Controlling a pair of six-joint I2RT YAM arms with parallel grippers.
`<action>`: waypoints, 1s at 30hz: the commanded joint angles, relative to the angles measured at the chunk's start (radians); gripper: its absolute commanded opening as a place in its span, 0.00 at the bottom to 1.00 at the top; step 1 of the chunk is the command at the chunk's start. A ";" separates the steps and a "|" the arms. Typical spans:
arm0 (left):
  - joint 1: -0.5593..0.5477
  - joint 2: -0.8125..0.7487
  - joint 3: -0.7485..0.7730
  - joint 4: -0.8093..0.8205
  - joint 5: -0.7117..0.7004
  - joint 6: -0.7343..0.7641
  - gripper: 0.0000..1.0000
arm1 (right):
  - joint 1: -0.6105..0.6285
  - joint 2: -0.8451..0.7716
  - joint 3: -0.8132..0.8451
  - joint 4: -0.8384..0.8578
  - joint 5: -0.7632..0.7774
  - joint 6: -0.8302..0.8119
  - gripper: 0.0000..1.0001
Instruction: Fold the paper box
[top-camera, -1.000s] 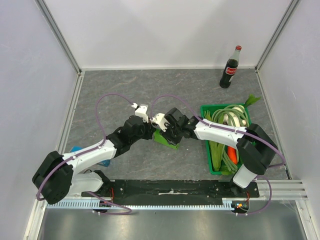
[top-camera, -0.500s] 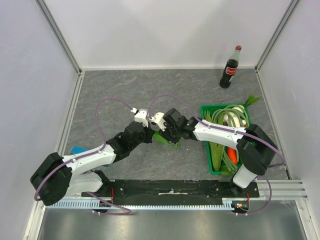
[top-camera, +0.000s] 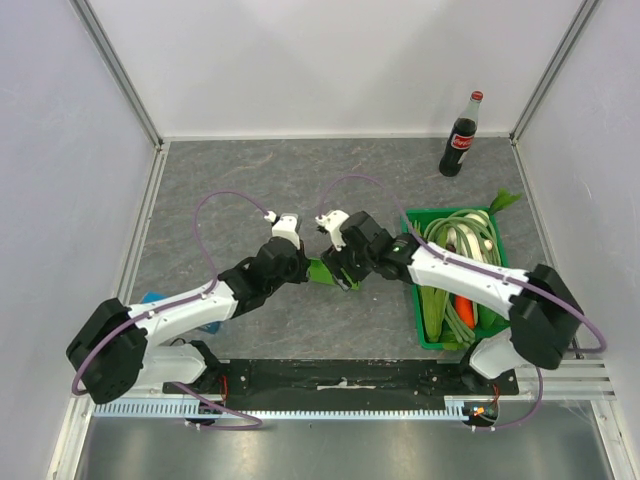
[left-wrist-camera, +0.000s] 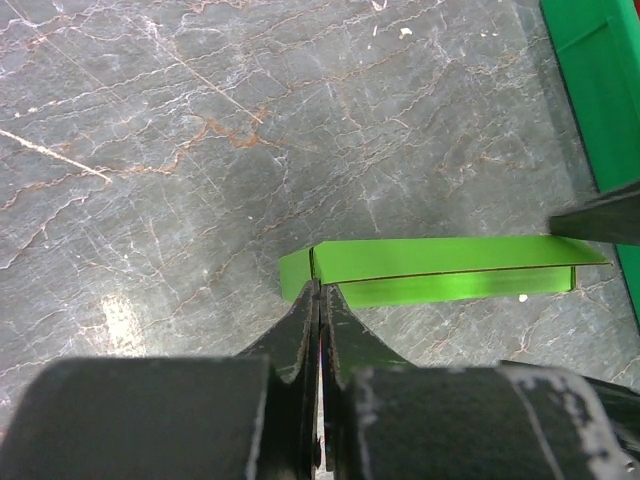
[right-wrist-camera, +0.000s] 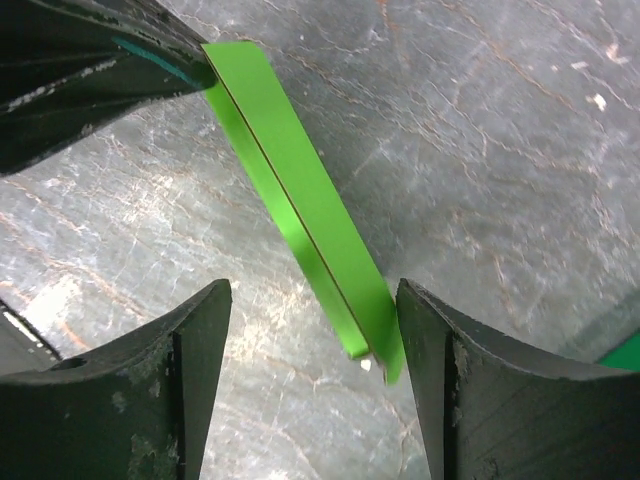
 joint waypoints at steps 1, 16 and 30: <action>-0.014 0.037 0.020 -0.131 -0.041 -0.040 0.02 | -0.012 -0.119 -0.035 -0.076 0.044 0.121 0.75; -0.036 0.077 0.060 -0.157 -0.061 -0.018 0.02 | -0.017 -0.341 -0.247 0.063 0.214 0.097 0.41; -0.041 0.071 0.074 -0.178 -0.053 0.005 0.02 | -0.016 -0.315 -0.338 0.316 0.240 0.039 0.35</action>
